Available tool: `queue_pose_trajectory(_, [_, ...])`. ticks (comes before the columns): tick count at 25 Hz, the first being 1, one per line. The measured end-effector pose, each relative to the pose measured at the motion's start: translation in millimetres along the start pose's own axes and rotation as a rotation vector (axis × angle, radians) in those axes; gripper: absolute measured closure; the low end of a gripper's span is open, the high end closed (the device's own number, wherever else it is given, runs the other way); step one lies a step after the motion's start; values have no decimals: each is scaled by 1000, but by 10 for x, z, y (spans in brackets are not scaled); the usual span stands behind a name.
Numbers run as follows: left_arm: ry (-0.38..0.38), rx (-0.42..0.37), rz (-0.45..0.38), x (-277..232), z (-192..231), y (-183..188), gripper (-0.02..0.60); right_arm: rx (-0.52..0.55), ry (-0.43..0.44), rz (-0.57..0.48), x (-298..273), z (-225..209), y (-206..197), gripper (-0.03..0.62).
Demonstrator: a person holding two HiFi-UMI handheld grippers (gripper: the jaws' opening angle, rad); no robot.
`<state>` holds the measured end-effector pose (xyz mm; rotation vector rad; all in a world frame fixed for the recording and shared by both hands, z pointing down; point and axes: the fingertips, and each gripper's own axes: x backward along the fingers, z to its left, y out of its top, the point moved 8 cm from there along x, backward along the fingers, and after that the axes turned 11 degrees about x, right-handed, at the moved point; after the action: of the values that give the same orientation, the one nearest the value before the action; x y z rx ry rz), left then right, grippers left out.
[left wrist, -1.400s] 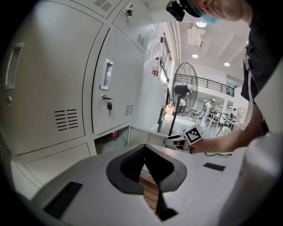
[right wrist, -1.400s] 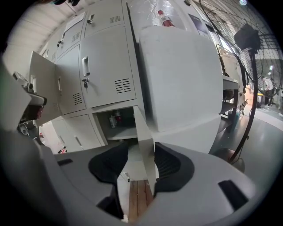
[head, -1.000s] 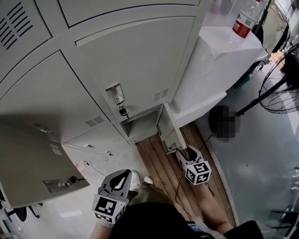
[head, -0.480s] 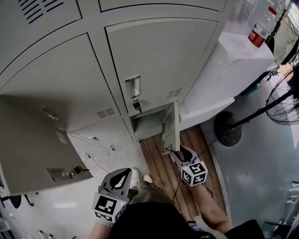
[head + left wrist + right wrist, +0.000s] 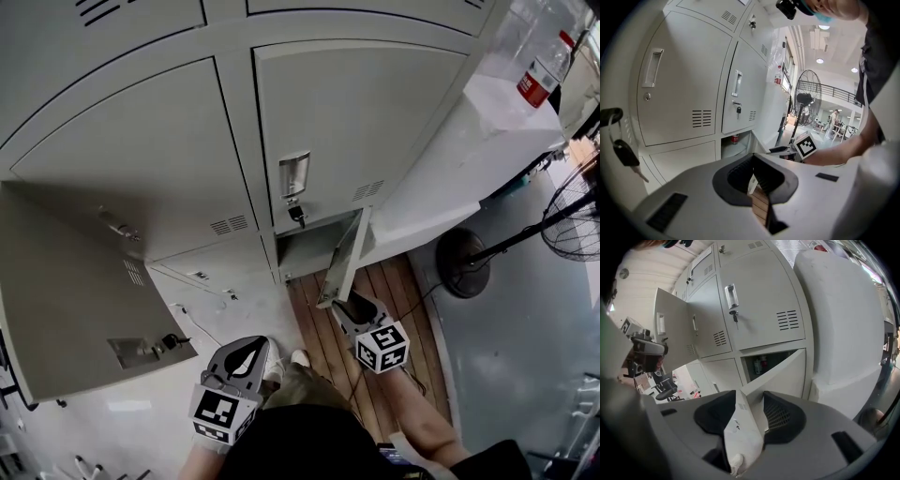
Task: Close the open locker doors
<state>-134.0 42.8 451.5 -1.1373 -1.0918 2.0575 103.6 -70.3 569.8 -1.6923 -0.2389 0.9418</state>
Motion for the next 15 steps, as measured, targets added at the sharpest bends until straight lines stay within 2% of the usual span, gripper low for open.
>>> queue_pose_trajectory(15, [1, 3, 25, -99, 209, 157, 575, 9, 59, -27, -487, 192, 273, 408])
